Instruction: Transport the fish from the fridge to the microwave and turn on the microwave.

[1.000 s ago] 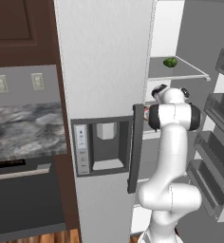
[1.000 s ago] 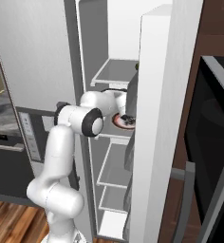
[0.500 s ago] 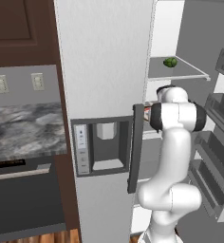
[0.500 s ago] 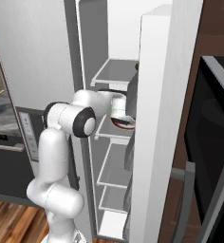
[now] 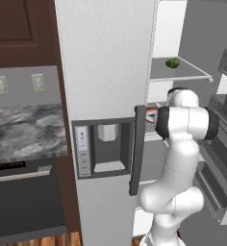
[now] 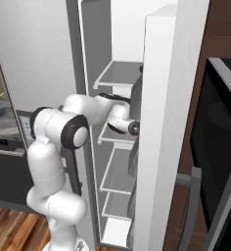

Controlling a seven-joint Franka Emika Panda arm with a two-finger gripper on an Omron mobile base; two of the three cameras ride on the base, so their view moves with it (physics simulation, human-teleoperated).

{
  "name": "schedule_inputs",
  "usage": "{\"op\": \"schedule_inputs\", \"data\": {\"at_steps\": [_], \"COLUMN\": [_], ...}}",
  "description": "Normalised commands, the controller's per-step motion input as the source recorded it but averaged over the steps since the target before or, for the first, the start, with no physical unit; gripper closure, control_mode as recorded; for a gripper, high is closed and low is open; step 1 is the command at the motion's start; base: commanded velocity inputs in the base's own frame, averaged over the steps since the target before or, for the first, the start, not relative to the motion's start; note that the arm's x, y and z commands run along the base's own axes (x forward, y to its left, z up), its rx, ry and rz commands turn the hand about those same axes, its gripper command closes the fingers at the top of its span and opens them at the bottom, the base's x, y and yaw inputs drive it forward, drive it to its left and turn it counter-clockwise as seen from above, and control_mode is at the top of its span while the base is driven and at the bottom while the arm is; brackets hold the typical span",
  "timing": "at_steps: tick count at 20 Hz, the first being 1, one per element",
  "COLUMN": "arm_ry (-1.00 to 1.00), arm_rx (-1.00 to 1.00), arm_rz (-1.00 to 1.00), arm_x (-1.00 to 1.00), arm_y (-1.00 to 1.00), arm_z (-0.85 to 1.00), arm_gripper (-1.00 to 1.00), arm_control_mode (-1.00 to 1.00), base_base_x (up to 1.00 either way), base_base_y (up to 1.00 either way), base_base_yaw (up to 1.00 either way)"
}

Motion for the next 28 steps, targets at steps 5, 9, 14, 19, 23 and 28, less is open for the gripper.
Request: {"op": "schedule_inputs", "data": {"at_steps": [5, 9, 14, 19, 23, 28], "arm_ry": [0.01, 0.04, 0.11, 0.13, 0.17, 0.18], "arm_rx": [0.0, 0.0, 0.0, 0.0, 0.0, 0.0], "arm_rz": [0.0, 0.0, 0.0, 0.0, 0.0, 0.0], "arm_x": [-0.49, -0.57, -0.74, -0.53, -0.6, -0.69], "arm_y": [-0.01, 0.0, 0.11, 0.35, 0.14, 0.0], "arm_z": [0.32, 0.48, 0.34, 0.45, 0.55, 0.52], "arm_gripper": [1.0, 1.0, 1.0, 1.0, 1.0, 1.0], "arm_control_mode": [-1.0, -1.0, -1.0, -1.0, -1.0, -1.0], "base_base_x": [0.0, 0.0, 0.0, 0.0, 0.0, 0.0], "base_base_y": [0.0, 0.0, 0.0, 0.0, 0.0, 0.0], "base_base_yaw": [0.0, 0.0, 0.0, 0.0, 0.0, 0.0]}}
